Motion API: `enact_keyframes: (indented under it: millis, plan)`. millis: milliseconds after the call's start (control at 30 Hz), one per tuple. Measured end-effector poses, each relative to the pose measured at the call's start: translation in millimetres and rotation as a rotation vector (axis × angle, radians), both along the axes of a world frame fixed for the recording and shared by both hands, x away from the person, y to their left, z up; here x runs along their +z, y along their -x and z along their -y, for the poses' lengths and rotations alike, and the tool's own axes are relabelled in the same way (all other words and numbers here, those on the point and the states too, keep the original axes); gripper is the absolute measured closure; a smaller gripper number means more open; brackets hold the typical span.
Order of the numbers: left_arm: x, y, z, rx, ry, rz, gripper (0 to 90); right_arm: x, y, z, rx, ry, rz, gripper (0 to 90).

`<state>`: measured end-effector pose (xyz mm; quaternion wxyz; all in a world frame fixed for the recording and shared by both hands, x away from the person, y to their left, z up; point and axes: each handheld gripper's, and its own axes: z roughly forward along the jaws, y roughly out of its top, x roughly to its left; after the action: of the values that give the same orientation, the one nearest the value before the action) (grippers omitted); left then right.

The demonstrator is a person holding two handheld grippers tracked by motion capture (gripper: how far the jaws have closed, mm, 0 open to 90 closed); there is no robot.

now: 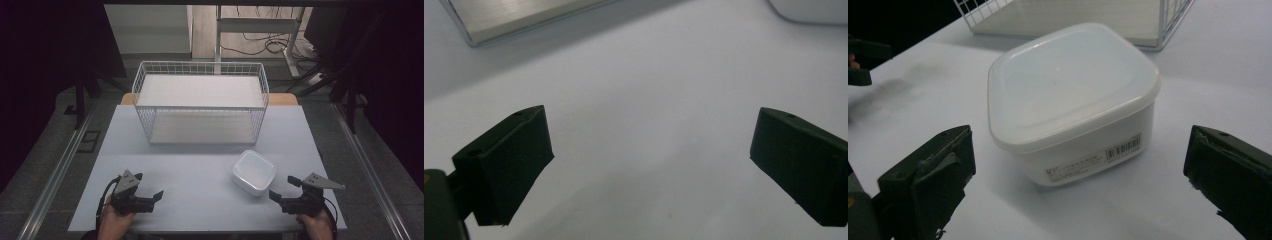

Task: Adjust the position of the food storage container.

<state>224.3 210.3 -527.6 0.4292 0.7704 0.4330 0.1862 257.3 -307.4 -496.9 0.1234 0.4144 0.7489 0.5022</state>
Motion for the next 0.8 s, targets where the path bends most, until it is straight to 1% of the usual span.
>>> enact_keyframes:
  millis: [33,67,100,167,200,233,333,567,633,800]
  plan:
    - [-1.4,0.3,3.4,-0.013,-0.033,0.017,2.0,-1.1,-0.2,0.7,0.003,0.009,-0.008,0.3]
    - [-0.9,1.3,5.0,-0.016,-0.051,0.028,1.5,-2.2,-0.5,1.2,0.001,0.014,-0.020,0.4]
    - [-0.1,2.2,5.9,-0.017,-0.054,0.037,1.4,-3.1,-1.0,1.4,-0.002,0.016,-0.025,0.5]
    - [1.1,2.8,5.5,-0.020,-0.037,0.036,1.5,-3.5,-1.3,1.7,-0.007,0.026,-0.022,0.6]
    - [1.1,2.8,5.5,-0.020,-0.037,0.036,1.5,-3.5,-1.3,1.7,-0.007,0.026,-0.022,0.6]
    - [1.0,2.5,4.0,-0.015,-0.030,0.029,1.6,-3.9,-1.2,1.2,-0.015,0.059,-0.014,0.6]
    - [1.1,2.3,1.9,-0.010,-0.019,0.026,1.7,-5.0,-1.8,0.9,-0.018,0.075,-0.019,0.5]
    - [0.3,2.2,1.9,-0.010,-0.026,0.019,1.6,-4.3,-2.9,2.4,-0.039,0.081,-0.014,0.0]
    - [-0.1,1.8,2.3,-0.011,-0.034,0.014,1.6,-4.4,-3.2,2.4,-0.040,0.089,-0.016,0.0]
    - [-0.5,1.8,3.5,-0.016,-0.039,0.011,1.6,-4.1,-3.4,1.5,-0.040,0.116,-0.018,0.1]
